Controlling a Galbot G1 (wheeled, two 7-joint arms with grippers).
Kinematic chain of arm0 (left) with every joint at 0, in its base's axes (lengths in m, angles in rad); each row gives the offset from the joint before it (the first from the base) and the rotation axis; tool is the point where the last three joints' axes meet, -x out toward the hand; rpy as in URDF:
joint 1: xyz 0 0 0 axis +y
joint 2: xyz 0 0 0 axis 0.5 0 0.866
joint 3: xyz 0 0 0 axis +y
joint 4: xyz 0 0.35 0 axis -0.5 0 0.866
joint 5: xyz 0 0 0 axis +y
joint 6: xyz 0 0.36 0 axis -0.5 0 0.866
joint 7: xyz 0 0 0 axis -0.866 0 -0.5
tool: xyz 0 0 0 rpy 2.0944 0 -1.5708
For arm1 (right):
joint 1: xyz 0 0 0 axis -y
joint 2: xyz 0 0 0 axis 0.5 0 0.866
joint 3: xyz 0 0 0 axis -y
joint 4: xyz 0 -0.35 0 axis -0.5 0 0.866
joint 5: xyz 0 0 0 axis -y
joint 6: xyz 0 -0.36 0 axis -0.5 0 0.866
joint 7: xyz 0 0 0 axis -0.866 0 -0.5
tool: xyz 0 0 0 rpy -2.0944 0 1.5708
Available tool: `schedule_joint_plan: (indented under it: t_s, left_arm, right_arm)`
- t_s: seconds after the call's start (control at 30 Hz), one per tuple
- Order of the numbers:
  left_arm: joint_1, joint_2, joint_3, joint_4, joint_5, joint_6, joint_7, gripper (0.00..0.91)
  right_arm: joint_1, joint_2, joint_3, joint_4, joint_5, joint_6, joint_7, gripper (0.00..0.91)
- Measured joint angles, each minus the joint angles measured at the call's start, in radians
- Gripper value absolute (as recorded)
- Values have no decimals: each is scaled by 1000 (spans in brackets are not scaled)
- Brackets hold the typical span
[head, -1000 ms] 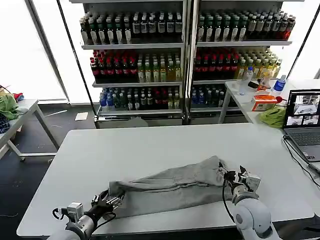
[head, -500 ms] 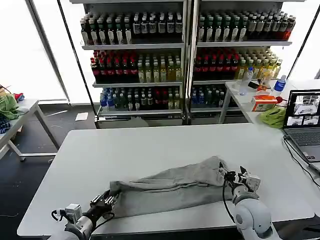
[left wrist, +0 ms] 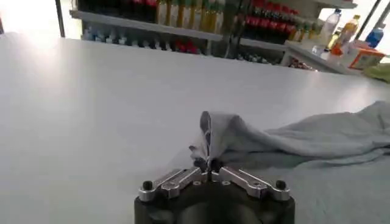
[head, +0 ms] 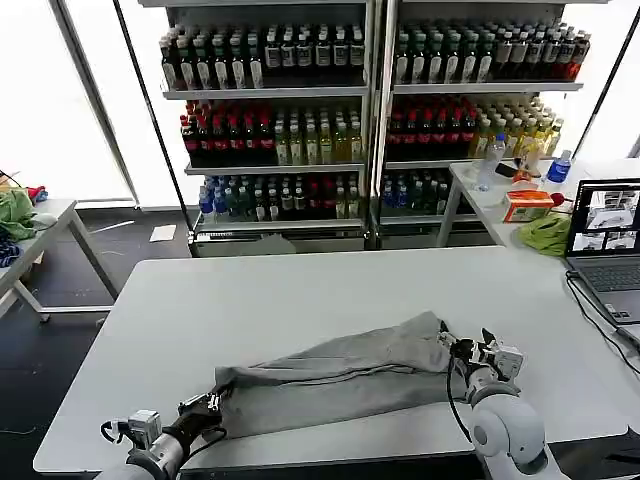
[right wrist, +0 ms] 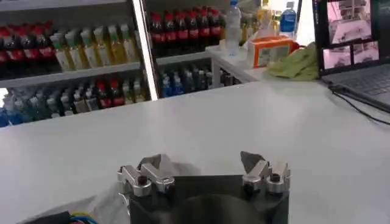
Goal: Fold and organize the clothes.
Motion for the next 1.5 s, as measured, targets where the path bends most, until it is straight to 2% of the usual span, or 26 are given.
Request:
schedule_joint_plan:
  t_s: [0.33, 0.63, 0.9, 1.17, 1.5]
  left_arm:
    - [-31, 76, -143, 31, -36, -6, 20, 0]
    - [-62, 215, -365, 132, -84, -19, 40, 0]
    - [-92, 338, -500, 210, -101, -16, 39, 0]
    - [-81, 347, -505, 144, -77, -4, 31, 0]
    - [-84, 291, -327, 7, -12, 25, 16, 0]
  right_arm:
    - [19, -2, -8, -2, 4, 0, 0, 907]
    - [36, -6, -11, -3, 7, 0, 0, 907]
    - [35, -7, -8, 8, 7, -1, 2, 907]
    - [21, -7, 6, 28, 7, -1, 5, 907]
    - [-7, 2, 27, 56, 2, -1, 7, 907]
